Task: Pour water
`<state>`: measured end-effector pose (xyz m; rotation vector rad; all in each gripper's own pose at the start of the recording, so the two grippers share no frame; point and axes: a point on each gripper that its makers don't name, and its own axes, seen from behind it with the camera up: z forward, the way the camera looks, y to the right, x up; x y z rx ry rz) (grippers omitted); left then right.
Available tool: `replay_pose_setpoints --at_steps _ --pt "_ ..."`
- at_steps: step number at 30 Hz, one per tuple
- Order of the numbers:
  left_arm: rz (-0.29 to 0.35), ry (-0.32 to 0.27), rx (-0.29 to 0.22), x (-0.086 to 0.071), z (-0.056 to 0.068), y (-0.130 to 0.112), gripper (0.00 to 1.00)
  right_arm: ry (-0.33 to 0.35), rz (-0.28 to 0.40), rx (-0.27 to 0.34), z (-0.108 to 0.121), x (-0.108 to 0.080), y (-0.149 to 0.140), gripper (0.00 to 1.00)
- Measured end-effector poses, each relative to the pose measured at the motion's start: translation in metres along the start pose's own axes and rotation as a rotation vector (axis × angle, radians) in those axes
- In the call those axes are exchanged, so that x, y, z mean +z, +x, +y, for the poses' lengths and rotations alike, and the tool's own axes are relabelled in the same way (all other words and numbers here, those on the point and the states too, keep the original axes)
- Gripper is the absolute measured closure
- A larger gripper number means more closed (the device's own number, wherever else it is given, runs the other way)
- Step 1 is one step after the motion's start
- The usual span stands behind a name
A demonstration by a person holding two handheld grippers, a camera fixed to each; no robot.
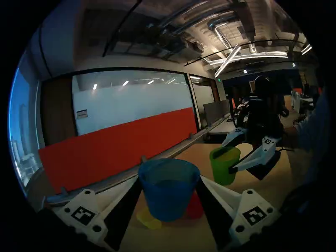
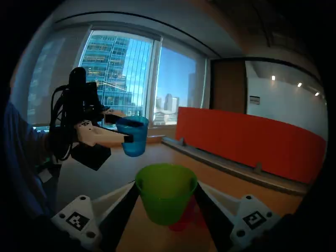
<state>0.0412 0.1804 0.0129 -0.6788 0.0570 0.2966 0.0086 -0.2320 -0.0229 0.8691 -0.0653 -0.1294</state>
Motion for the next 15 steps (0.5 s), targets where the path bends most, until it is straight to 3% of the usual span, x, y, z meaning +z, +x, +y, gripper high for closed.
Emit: replay_pose_setpoints --at_steps 15 --pt "0.022 0.039 0.175 0.007 0.002 0.035 0.15 0.041 0.037 0.0 -0.017 0.015 0.01 0.09"
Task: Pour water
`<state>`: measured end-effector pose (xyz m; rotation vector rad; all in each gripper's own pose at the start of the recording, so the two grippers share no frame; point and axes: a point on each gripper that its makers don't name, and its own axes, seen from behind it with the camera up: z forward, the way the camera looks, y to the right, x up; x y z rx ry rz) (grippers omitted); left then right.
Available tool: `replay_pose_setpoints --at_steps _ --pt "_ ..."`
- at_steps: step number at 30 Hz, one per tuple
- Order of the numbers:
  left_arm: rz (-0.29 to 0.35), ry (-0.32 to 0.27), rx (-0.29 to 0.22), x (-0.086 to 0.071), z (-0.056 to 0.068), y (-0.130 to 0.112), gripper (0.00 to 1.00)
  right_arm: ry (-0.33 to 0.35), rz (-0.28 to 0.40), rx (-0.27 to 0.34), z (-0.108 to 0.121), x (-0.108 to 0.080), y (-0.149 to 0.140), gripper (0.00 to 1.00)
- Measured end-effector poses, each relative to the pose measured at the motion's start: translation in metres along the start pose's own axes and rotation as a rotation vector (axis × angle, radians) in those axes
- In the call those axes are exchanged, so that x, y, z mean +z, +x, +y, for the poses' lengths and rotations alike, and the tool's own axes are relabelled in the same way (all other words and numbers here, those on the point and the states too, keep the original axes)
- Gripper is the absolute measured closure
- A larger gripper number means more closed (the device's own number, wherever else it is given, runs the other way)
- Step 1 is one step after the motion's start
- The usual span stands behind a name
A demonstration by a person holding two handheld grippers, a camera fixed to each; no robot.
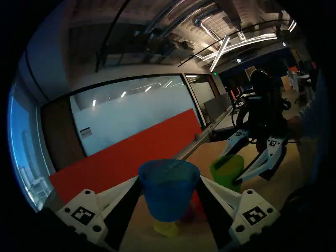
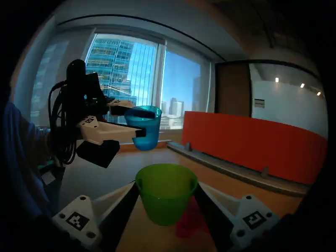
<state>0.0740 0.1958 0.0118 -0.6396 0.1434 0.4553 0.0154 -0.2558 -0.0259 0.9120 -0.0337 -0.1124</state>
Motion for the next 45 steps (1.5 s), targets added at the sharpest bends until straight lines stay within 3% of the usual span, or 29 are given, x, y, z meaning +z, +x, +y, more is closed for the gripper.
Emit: replay_pose_setpoints --at_steps 9,27,45 --pt "0.006 0.014 0.121 0.003 -0.005 0.021 0.15 0.025 0.007 0.0 -0.01 0.01 0.002 0.09" --pt "-0.002 0.042 0.304 0.006 -0.008 0.045 0.15 0.071 0.007 0.002 -0.026 0.024 0.0 0.09" --pt "0.004 0.065 0.443 0.011 -0.007 0.06 0.15 0.097 0.006 0.001 -0.035 0.033 -0.002 0.09"
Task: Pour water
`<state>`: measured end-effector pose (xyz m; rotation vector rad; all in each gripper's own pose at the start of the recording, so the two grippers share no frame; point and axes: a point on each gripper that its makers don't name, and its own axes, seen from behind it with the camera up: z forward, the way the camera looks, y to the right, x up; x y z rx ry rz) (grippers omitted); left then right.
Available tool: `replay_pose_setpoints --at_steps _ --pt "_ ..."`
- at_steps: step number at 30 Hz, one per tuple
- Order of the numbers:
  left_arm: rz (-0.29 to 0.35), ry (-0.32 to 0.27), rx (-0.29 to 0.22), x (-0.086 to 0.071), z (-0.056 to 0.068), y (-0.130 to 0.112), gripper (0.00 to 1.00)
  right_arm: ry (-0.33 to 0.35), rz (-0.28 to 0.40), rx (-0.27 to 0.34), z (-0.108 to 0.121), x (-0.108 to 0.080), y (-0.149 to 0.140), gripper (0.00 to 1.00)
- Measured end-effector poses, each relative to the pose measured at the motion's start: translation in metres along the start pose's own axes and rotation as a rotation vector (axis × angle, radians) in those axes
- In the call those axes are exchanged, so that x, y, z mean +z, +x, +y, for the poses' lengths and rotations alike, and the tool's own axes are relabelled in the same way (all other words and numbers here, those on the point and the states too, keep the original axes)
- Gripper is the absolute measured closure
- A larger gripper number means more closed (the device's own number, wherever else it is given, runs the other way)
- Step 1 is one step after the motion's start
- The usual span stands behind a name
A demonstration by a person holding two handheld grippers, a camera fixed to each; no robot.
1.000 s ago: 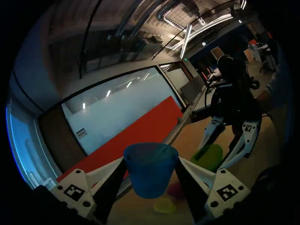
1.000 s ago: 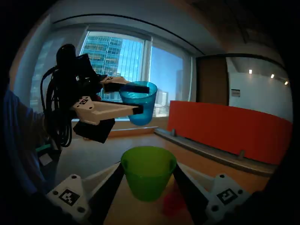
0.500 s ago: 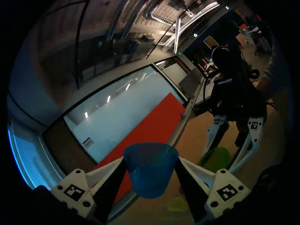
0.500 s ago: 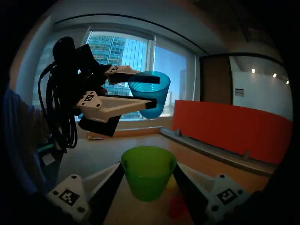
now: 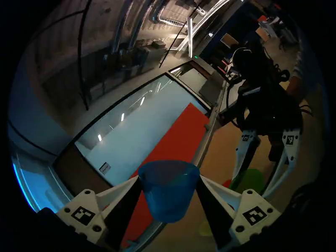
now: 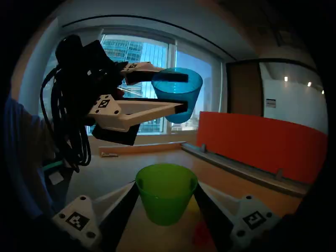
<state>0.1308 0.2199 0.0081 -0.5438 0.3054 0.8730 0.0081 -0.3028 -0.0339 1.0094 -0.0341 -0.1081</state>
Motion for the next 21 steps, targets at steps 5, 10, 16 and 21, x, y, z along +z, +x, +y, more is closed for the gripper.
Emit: replay_pose_setpoints --at_steps 5,10,16,21 --pt "0.0 0.003 0.035 0.0025 0.002 0.0005 0.15 -0.001 0.001 0.002 0.0008 -0.0003 -0.0002 0.09" --pt "0.003 0.004 0.064 0.0045 0.0027 0.003 0.14 -0.002 0.003 0.004 0.0021 -0.0008 0.0004 0.09" --pt "0.008 0.007 0.095 0.0067 0.0014 0.0061 0.14 -0.005 0.006 0.005 0.0042 -0.002 0.0014 0.09" --pt "0.007 0.011 0.123 0.0085 0.0009 0.0073 0.14 -0.007 0.008 0.005 0.0059 -0.0033 0.002 0.09"
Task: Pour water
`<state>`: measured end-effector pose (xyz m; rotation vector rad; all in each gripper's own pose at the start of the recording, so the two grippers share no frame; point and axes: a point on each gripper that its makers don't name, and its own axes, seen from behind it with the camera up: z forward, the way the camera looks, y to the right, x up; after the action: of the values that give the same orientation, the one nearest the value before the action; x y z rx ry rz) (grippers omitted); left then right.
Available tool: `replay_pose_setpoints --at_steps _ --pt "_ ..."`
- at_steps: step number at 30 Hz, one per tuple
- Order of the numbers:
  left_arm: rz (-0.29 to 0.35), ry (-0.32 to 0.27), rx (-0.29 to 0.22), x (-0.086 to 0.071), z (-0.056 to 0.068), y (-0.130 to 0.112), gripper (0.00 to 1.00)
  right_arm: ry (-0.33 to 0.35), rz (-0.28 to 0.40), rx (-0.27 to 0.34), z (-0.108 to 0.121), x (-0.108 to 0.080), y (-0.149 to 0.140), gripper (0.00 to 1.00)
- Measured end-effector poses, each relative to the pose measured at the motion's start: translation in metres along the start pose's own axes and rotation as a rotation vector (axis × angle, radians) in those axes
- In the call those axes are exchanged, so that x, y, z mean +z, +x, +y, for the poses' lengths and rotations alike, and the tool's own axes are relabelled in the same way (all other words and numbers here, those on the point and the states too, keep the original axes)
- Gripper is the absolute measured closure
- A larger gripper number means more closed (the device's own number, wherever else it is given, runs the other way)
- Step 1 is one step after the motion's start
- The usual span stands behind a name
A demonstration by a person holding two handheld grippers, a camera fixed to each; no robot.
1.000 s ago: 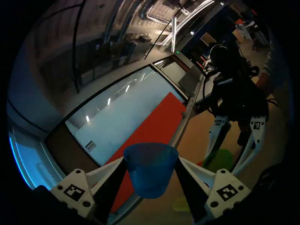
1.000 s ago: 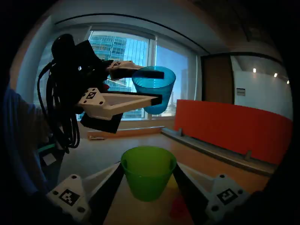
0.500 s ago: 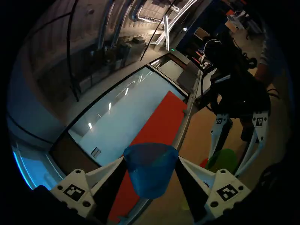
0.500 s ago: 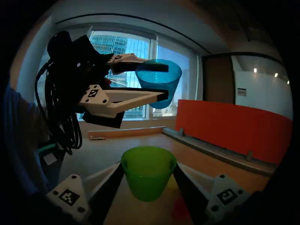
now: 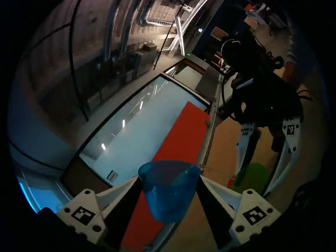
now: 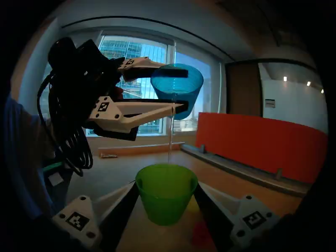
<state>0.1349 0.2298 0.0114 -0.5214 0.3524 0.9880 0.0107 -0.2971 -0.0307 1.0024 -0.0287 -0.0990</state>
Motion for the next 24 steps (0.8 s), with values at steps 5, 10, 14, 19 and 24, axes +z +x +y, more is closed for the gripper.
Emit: replay_pose_setpoints --at_steps 5,10,14,19,24 --pt "0.002 0.004 0.023 0.0014 -0.0002 0.0016 0.14 -0.002 0.002 0.0 0.0014 -0.0014 0.0004 0.09" --pt "0.005 0.004 0.041 0.0016 0.001 0.0035 0.14 -0.004 0.002 -0.001 0.0032 -0.0024 0.0003 0.09" --pt "0.006 0.005 0.053 0.0016 0.0007 0.0054 0.15 -0.003 0.001 -0.005 0.0037 -0.0027 0.0001 0.09" --pt "0.007 0.012 0.074 0.0021 -0.002 0.007 0.14 -0.002 -0.001 -0.01 0.0034 -0.0031 0.0005 0.09" --pt "0.01 0.016 0.092 0.0025 -0.0049 0.0096 0.15 -0.003 -0.001 -0.012 0.0039 -0.0024 0.0012 0.09"
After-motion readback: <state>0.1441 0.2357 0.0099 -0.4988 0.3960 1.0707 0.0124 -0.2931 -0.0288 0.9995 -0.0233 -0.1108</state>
